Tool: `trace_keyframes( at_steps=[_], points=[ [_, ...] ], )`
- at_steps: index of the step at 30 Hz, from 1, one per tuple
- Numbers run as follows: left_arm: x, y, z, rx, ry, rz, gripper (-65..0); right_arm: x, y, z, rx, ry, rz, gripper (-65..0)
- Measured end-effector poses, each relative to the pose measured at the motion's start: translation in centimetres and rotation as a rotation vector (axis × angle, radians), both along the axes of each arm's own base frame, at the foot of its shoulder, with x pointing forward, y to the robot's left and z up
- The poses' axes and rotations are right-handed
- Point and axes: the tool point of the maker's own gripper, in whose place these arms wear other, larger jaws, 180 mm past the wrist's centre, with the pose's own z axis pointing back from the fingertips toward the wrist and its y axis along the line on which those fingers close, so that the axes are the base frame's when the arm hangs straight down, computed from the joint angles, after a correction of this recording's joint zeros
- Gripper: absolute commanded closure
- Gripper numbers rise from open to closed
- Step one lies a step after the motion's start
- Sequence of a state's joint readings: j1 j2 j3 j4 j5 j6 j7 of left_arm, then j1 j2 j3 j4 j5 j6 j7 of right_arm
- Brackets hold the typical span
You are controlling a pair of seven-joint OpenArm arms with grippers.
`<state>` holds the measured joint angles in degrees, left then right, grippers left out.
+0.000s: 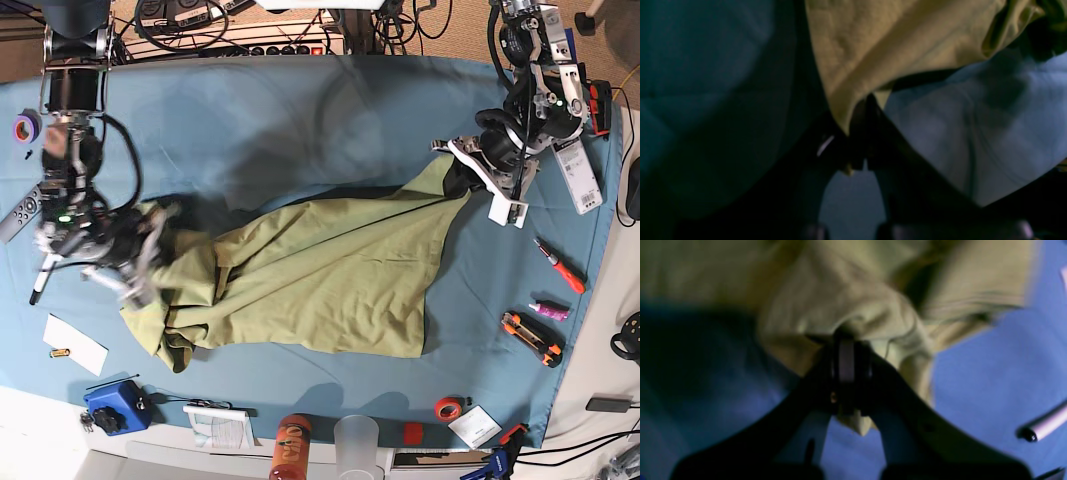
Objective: Layout the t-shirt on the table in an organized manner, then fold the t-shirt properly
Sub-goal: 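Pull the shirt taut between both grippers, spreading it flat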
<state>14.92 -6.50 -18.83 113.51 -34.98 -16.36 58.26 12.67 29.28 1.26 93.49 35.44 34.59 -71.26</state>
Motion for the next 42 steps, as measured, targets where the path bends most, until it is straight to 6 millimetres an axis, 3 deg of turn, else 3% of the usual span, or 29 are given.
trace_keyframes(
  at_steps=[2, 4, 5, 9, 11, 14, 16, 21, 26, 32, 34, 38, 42],
  points=[
    [0.0, 0.0, 0.0, 0.0, 0.0, 0.0, 0.0, -1.3, -0.7, -0.5, -0.061, 0.049, 0.075, 0.0],
    [0.0, 0.0, 0.0, 0.0, 0.0, 0.0, 0.0, -2.2, -2.0, -1.4, -0.094, 0.093, 0.04, 0.0],
    [0.0, 0.0, 0.0, 0.001, 0.001, -0.001, 0.0, -2.1, -2.3, -0.9, -0.051, 0.081, -0.003, 0.0],
    [-0.1, 0.2, -0.3, 0.024, 0.013, -0.001, 0.0, -1.2, -5.4, 4.0, 0.111, -0.06, -0.113, 0.0],
    [-0.4, 0.4, -0.7, 0.049, 0.034, -0.008, 0.0, -1.9, -6.3, 4.7, 0.138, -0.064, -0.126, 0.0],
    [-1.2, 0.4, -1.4, 0.06, 0.081, -0.026, 0.0, -2.5, -5.7, 5.3, 0.255, -0.097, -0.124, 0.0],
    [-1.6, 0.0, -1.5, 0.044, 0.105, -0.042, 0.0, -3.5, -5.7, 4.6, 0.286, -0.082, -0.13, 0.0],
    [-2.3, -0.3, -1.8, 0.055, 0.111, -0.091, 0.0, -8.1, -4.8, 0.0, 0.329, 0.078, -0.134, 0.0],
    [-5.5, 0.1, -3.7, 0.07, 0.217, -0.119, 0.0, -11.2, -4.9, -2.2, 0.35, 0.158, -0.159, 0.0],
    [-6.6, 1.4, -4.1, 0.105, 0.244, -0.137, 0.0, -12.9, -5.5, -3.2, 0.335, 0.198, -0.185, 0.0],
    [-6.8, 1.6, -4.1, 0.113, 0.242, -0.155, 0.0, -12.9, -6.3, -2.6, 0.36, 0.167, -0.218, 0.0],
    [-6.8, 1.9, -4.0, 0.12, 0.24, -0.163, 0.0, -12.9, -5.3, -1.3, 0.461, 0.133, -0.198, 0.0],
    [-7.4, 2.1, -4.1, 0.138, 0.251, -0.2, 0.0, -13.6, -7.5, -1.2, 0.407, 0.126, -0.251, 0.0]
  ],
)
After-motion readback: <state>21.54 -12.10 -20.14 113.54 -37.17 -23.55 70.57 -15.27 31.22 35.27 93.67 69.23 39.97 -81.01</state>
